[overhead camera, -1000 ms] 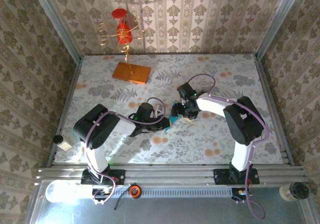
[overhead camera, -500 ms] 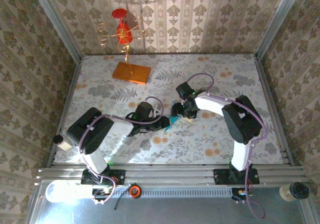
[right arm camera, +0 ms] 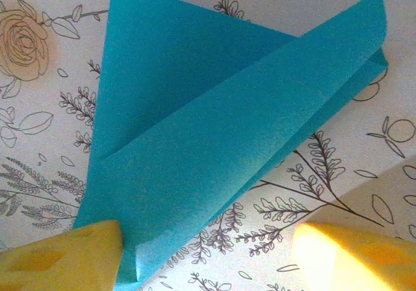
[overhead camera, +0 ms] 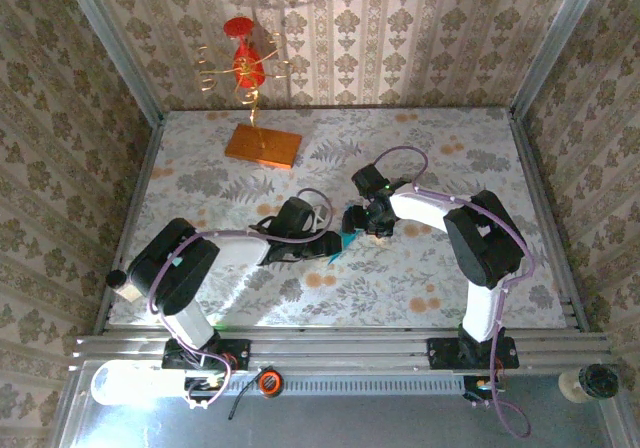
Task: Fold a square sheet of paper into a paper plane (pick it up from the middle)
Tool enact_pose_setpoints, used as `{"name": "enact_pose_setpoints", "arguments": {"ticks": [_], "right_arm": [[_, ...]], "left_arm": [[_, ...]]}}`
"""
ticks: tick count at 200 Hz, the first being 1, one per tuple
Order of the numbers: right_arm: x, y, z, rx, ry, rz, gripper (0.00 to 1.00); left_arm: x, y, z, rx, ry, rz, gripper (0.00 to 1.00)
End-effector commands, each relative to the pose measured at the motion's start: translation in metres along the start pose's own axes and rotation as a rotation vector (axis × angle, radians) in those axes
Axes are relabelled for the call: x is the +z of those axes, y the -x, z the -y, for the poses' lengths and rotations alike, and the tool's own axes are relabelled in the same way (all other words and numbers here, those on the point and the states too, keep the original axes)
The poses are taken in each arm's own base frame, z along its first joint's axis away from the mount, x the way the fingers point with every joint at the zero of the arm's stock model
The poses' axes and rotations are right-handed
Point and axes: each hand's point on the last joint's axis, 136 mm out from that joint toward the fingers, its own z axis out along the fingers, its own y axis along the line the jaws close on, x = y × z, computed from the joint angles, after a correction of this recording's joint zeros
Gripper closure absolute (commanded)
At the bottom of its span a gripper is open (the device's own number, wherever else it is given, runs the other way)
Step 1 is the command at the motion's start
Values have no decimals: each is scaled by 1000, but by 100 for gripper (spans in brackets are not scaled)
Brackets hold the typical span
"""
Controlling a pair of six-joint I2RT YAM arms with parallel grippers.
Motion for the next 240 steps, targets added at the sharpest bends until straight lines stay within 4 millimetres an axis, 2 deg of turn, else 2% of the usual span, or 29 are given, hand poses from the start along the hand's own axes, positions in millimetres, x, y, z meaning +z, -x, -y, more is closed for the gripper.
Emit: {"name": "enact_pose_setpoints", "arguments": {"ticks": [1, 198, 222, 240], "right_arm": [[42, -30, 20, 14, -50, -102, 25], [44, -31, 16, 9, -30, -122, 25], [38, -29, 10, 8, -6, -118, 26], [24, -22, 2, 7, 26, -91, 26]], "left_arm": [[4, -3, -7, 35, 51, -28, 61], [21, -22, -35, 7, 135, -105, 78], [22, -26, -39, 4, 143, -118, 79], [23, -27, -40, 4, 147, -122, 79]]}}
